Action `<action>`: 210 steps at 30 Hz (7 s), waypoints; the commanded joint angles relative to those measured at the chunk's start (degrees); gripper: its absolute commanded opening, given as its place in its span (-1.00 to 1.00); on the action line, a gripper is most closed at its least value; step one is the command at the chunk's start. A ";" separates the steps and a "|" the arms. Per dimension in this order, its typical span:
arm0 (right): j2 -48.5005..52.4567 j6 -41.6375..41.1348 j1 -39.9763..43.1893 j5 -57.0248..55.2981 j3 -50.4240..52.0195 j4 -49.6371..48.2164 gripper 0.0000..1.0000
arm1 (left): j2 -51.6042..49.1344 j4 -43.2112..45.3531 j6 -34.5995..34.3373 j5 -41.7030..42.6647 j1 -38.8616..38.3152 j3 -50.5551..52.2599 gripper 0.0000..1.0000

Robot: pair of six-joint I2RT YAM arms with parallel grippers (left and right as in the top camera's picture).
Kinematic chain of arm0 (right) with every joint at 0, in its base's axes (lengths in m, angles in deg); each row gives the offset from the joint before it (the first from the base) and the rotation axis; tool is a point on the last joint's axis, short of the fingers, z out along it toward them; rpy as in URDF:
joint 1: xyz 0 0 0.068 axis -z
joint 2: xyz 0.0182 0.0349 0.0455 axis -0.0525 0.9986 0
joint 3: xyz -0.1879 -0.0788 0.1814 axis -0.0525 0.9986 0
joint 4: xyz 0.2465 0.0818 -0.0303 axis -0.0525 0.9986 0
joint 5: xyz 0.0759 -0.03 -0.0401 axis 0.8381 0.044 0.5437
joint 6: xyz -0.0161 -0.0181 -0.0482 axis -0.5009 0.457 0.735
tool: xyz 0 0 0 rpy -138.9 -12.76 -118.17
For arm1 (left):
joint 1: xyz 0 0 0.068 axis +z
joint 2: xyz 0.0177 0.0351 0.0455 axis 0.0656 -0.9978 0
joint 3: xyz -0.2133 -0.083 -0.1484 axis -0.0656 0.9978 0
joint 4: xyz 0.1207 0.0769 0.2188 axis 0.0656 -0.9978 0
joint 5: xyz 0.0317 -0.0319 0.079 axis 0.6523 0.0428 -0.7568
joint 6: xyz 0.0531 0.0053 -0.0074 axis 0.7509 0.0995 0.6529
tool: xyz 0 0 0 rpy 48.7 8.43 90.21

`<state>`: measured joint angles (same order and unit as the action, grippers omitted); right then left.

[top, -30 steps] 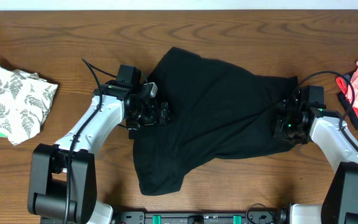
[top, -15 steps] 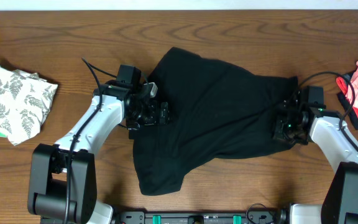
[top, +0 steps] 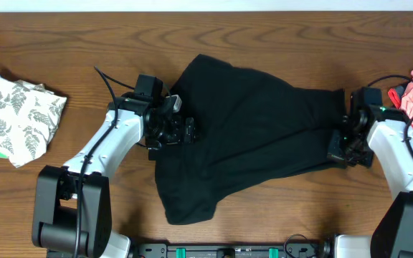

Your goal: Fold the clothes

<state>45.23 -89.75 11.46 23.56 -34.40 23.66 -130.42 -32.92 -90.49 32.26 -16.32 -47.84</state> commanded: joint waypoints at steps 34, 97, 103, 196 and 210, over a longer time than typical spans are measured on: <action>0.39 4.72 0.92 4.87 -11.47 -8.31 -0.98 | 0.52 23.96 0.09 -0.04 -0.74 -1.11 0.45; 2.97 7.48 3.32 11.91 -14.88 -28.09 -0.53 | -10.78 38.58 -0.15 -10.62 -6.01 -1.11 -0.31; -4.61 7.43 3.28 11.72 -14.88 -19.19 -0.71 | -12.81 35.58 -0.11 -12.09 -6.01 -1.09 -0.87; -6.49 6.78 3.26 10.69 -14.62 -1.95 -0.56 | -28.04 25.55 3.45 -33.92 1.62 -17.16 -0.88; -6.01 5.95 3.28 10.62 -14.62 -1.92 -0.50 | -23.26 14.62 6.73 -27.39 2.45 -20.85 -0.26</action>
<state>39.40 -83.19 14.47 34.45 -49.18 21.65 -155.49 -14.49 -83.97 1.90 -14.04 -68.38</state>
